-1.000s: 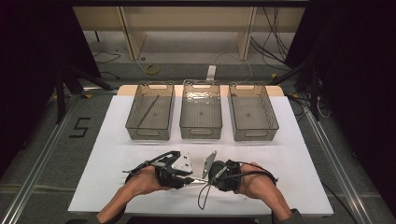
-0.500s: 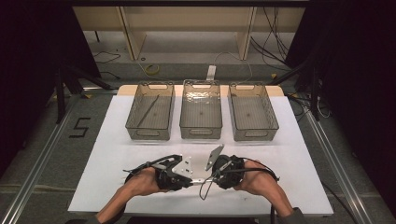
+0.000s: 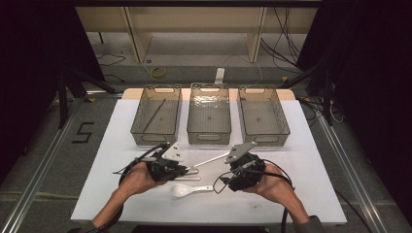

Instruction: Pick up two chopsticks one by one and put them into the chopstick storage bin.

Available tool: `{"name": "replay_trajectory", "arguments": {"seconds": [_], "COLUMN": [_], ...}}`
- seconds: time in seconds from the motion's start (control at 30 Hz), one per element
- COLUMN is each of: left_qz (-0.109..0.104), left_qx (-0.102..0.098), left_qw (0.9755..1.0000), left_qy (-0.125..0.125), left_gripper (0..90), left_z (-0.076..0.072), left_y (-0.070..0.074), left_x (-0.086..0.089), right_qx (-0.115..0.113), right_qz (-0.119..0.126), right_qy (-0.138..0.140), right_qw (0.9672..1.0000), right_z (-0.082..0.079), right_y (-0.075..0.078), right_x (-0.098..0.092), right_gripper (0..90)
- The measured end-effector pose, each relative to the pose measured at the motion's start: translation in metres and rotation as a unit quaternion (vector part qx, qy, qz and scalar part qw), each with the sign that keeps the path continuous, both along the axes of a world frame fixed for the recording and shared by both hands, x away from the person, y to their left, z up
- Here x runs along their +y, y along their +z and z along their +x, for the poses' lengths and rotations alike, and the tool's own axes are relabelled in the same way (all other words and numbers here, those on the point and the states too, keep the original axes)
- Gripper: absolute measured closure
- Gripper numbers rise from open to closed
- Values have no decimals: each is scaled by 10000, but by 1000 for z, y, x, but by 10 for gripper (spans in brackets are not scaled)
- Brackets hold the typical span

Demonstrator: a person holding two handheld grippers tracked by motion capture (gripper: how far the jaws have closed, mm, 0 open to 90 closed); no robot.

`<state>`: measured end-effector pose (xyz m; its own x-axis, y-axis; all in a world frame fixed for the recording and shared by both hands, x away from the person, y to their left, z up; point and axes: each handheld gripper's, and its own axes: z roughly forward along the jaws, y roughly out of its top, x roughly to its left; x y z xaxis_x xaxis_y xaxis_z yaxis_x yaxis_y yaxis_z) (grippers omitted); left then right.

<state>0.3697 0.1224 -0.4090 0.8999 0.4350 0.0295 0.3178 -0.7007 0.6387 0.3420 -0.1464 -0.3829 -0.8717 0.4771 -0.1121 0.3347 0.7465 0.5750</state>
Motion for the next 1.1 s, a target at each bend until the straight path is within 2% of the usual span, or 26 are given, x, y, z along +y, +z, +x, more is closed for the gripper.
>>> {"name": "replay_trajectory", "arguments": {"seconds": [0.1,0.27,0.47,0.57,0.6,0.63,0.8,1.0,1.1], "left_qz": [-171,-300,-536,-677,-688,-726,-738,-734,-704], "left_qx": [27,94,55,32,23,24,-8,-18,-36], "left_qw": [9992,9947,9855,9785,9773,9746,9667,9596,9575], "left_qy": [374,978,1612,1947,2006,2118,2450,2716,2796], "left_gripper": [857,857,857,857,857,857,857,857,857], "left_z": [8,25,47,62,65,71,93,119,130], "left_y": [2,5,12,16,17,18,20,21,21], "left_x": [11,33,60,71,74,77,86,89,88], "right_qx": [-41,-28,4,-47,-39,-50,-5,10,-10], "right_qz": [174,180,244,290,302,307,329,301,355], "right_qy": [-102,-72,-42,-54,-63,-79,-35,-23,-28], "right_qw": [9998,9998,9997,9996,9995,9995,9995,9995,9994], "right_z": [0,3,2,1,1,1,0,-1,-2], "right_y": [-6,-20,-26,-28,-29,-30,-33,-35,-35], "right_x": [-1,5,8,8,8,9,10,10,11], "right_gripper": [382,365,357,349,346,346,345,341,339]}}
